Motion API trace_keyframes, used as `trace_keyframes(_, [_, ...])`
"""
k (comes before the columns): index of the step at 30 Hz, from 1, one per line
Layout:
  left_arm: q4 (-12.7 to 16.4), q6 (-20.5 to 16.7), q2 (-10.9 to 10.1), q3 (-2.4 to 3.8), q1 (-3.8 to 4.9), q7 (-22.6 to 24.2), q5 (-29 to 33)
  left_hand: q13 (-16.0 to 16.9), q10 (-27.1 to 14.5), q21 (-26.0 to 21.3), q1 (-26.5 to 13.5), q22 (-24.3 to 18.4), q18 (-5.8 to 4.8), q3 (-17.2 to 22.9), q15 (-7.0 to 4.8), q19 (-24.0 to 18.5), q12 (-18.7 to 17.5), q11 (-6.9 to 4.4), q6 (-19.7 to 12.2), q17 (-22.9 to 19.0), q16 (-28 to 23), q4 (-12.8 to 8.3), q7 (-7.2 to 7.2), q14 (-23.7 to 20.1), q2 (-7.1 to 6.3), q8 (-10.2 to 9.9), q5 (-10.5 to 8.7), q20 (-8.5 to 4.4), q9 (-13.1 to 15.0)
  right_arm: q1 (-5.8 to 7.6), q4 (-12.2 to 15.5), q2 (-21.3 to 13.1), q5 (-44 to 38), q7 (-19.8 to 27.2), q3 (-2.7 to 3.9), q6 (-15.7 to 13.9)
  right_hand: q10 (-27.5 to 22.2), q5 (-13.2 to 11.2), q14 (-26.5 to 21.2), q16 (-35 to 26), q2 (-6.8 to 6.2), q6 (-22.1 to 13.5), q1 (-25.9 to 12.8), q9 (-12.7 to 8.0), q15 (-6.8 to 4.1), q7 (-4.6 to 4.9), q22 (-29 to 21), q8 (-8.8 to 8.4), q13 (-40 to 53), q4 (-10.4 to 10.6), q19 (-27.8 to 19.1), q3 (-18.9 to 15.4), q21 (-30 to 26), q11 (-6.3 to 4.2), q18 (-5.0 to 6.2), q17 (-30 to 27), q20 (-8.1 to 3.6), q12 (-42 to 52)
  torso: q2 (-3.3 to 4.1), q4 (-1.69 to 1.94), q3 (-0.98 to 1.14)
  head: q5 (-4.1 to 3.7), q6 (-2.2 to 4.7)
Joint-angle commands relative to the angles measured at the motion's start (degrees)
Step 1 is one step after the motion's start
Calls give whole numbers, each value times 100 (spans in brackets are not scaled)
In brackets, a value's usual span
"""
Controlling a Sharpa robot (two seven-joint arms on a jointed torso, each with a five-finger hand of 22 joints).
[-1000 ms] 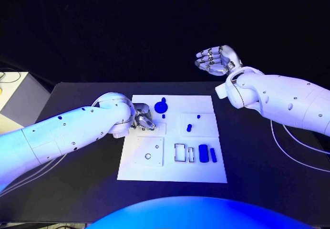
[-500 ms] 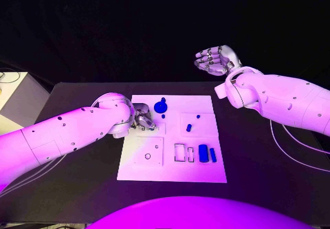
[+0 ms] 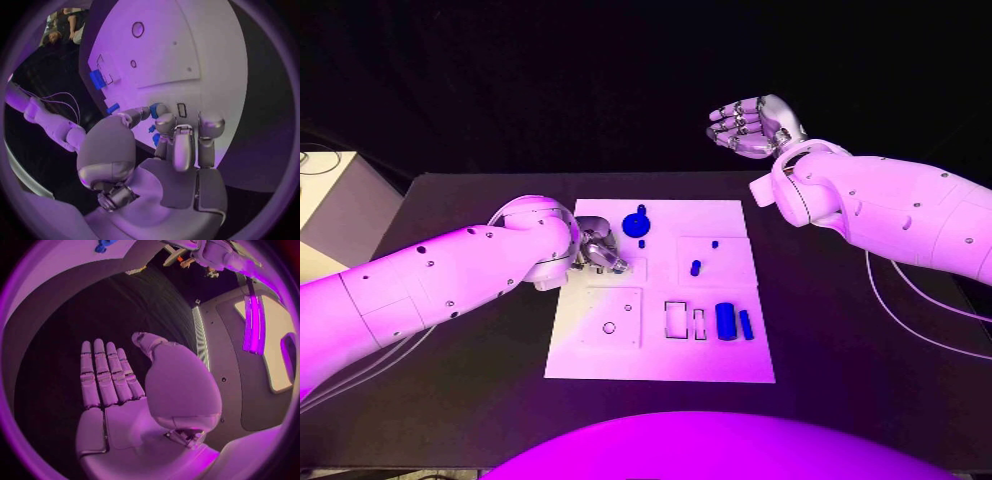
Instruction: Assemble the parts on the task board
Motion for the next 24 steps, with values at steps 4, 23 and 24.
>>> trace_keyframes(4, [61, -4, -16, 8, -8, 64, -41, 4, 1, -27, 45, 0, -31, -84, -24, 28, 11, 31, 1, 1037, -29, 50, 19, 468, -27, -11, -14, -10, 10, 2, 7, -7, 9, 45, 1, 88, 14, -8, -30, -24, 3, -2, -47, -9, -8, 204, -5, -37, -9, -7, -32, -42, -11, 39, 33, -9, -5, -35, 2, -2, -1, -3, 0])
trace_keyframes(23, [281, -1, -157, 159, -9, 52, -38, 8, 0, -35, 204, 26, -36, -1073, -21, 56, 39, 36, 38, 1061, -23, 710, 25, 475, -33, -60, -407, -10, 55, 0, -10, -14, 8, 56, -2, 104, 0, -10, -74, -27, -29, 0, -87, -22, 7, 210, -32, -56, -8, -9, -70, -108, -15, 48, 30, -58, 6, -32, -2, -1, 1, -9, 0])
trace_keyframes(24, [290, 2, -163, 180, -9, 52, -37, 6, -2, -38, 198, 23, -35, -1120, -20, 54, 39, 38, 38, 1060, -23, 713, 27, 475, -19, -67, -491, -8, 55, -1, -12, -13, 8, 56, -3, 106, 0, -6, -76, -26, -30, 1, -90, -23, 7, 210, -33, -57, -7, -8, -74, -113, -15, 48, 29, -61, 6, -32, -3, -1, 0, -8, 0])
